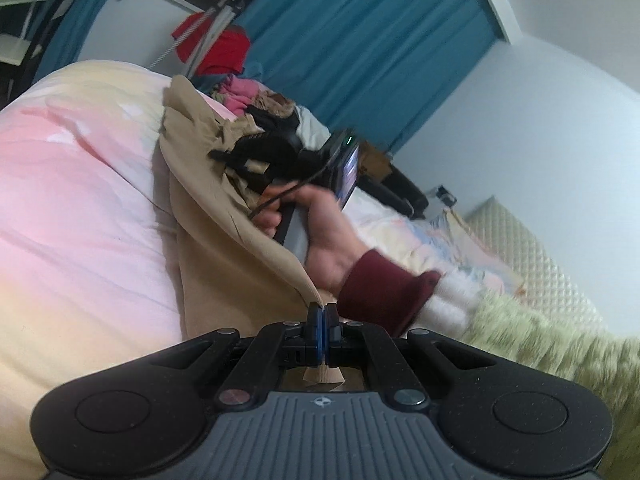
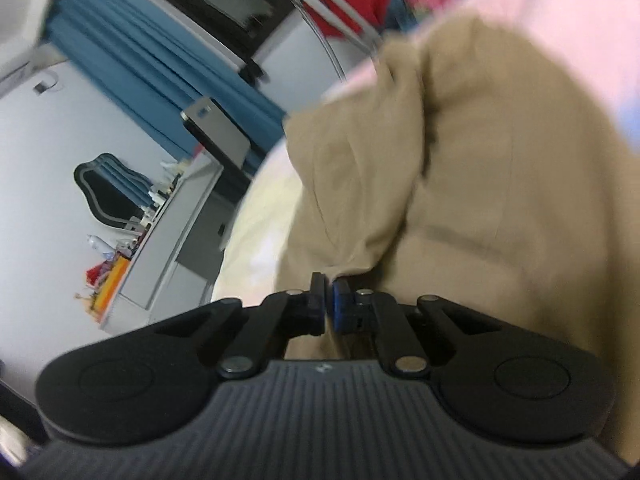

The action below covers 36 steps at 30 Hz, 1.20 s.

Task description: Fold clothes

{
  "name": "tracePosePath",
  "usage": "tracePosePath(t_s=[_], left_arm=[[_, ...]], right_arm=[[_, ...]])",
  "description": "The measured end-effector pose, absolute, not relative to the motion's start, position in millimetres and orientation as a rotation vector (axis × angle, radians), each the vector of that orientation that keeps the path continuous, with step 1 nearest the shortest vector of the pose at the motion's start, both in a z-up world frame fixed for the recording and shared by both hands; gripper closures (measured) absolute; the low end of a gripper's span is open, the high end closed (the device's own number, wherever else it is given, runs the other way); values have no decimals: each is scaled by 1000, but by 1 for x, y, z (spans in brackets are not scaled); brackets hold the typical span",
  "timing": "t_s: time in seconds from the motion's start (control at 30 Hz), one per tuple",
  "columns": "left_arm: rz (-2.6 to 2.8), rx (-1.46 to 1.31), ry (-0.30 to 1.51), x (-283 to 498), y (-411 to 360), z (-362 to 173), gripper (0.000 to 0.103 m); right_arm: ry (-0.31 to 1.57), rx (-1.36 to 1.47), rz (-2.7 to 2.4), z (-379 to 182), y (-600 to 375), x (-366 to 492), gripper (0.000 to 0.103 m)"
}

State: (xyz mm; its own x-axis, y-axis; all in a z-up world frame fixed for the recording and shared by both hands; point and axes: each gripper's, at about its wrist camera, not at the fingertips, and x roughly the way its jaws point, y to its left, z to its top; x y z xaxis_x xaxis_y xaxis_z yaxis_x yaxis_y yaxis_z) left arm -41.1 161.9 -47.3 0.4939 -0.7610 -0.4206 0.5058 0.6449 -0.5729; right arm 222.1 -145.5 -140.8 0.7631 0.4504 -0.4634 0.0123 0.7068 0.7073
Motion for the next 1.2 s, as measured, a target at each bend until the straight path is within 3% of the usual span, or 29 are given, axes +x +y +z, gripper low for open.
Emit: tracePosePath(t_s=[0.23, 0.4, 0.5, 0.57, 0.6, 0.63, 0.67, 0.7, 0.73, 0.8, 0.93, 1.1, 1.2], left_arm=[[-751, -211, 888, -25, 121, -66, 102], [-734, -159, 920, -17, 113, -71, 99], [-722, -168, 914, -16, 115, -69, 82], [-717, -164, 899, -17, 113, -64, 46], [-707, -168, 888, -18, 114, -61, 39], [-694, -174, 877, -20, 116, -58, 29], [-681, -179, 865, -22, 118, -55, 21], [-661, -201, 863, -21, 121, -54, 20], [-639, -228, 864, -19, 124, -54, 19], [-590, -275, 867, -15, 131, -54, 15], [-502, -307, 906, 1, 134, -59, 6], [-399, -326, 987, 23, 134, -70, 8], [-400, -339, 1064, 37, 129, -83, 18]], right_arm=[[648, 563, 223, -119, -155, 218, 97], [625, 481, 222, -110, -165, 200, 95], [616, 448, 251, -95, -167, 183, 94], [617, 384, 270, -84, -167, 167, 91], [619, 351, 280, -79, -168, 157, 89], [621, 320, 291, -74, -168, 147, 78], [622, 305, 302, -70, -172, 133, 54], [621, 292, 313, -66, -175, 119, 40], [612, 297, 321, -63, -179, 105, 14], [600, 303, 336, -57, -189, 77, 10], [660, 381, 306, -62, -213, 29, 9], [757, 570, 219, -94, -242, -9, 10], [834, 664, 169, -120, -253, -20, 10]])
